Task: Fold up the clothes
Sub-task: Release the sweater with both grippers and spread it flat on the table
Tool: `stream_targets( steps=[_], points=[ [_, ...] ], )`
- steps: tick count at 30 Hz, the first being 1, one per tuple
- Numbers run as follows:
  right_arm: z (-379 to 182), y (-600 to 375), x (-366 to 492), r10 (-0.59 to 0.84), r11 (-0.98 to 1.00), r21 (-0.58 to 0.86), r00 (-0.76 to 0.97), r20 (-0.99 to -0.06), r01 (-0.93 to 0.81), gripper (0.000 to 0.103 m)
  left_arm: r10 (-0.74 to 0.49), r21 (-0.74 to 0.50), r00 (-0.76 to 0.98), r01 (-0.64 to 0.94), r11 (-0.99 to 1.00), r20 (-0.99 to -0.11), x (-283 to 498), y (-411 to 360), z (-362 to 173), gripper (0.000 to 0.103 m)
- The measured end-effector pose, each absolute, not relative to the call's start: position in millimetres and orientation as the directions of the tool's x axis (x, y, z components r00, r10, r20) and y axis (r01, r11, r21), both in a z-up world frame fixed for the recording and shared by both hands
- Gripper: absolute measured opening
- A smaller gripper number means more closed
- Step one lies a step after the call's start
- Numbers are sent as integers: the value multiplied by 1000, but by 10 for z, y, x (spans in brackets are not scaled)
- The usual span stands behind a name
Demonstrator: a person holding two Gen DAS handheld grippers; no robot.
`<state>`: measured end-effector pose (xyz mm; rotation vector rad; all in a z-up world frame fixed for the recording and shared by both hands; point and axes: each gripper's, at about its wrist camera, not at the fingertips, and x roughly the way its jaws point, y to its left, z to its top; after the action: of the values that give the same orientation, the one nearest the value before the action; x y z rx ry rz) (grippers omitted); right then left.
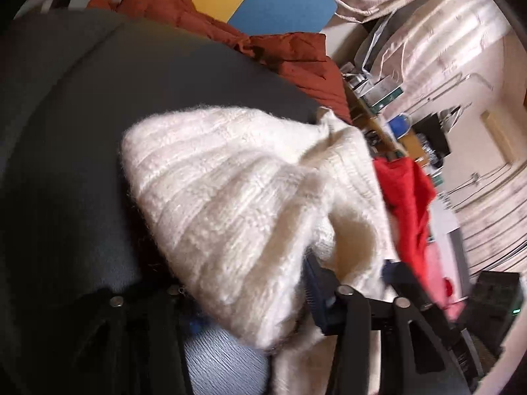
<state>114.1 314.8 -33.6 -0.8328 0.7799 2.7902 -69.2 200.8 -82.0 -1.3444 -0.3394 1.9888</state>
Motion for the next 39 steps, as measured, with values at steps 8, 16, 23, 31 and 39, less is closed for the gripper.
stream_targets(
  steps=[8, 16, 23, 31, 39],
  points=[
    [-550, 3423, 1119, 111, -838, 335, -735, -669, -431, 45, 469, -199, -434, -535, -821, -769, -824, 1978, -332, 7],
    [-663, 3407, 1104, 94, -841, 345, -740, -666, -417, 54, 228, 275, -751, -480, -833, -620, -857, 1629, 512, 6],
    [-704, 3360, 1073, 90, -852, 331, -738, -669, -405, 58, 181, 363, -704, -548, -754, -687, -674, 1533, -38, 10],
    [-711, 3320, 1083, 91, -861, 325, -746, -659, -392, 62, 416, -211, -467, -430, -878, -780, -821, 680, -312, 23],
    [-720, 3314, 1056, 89, -868, 319, -752, -654, -380, 67, 347, -53, -622, -440, -896, -702, -450, 782, -122, 29]
  ],
)
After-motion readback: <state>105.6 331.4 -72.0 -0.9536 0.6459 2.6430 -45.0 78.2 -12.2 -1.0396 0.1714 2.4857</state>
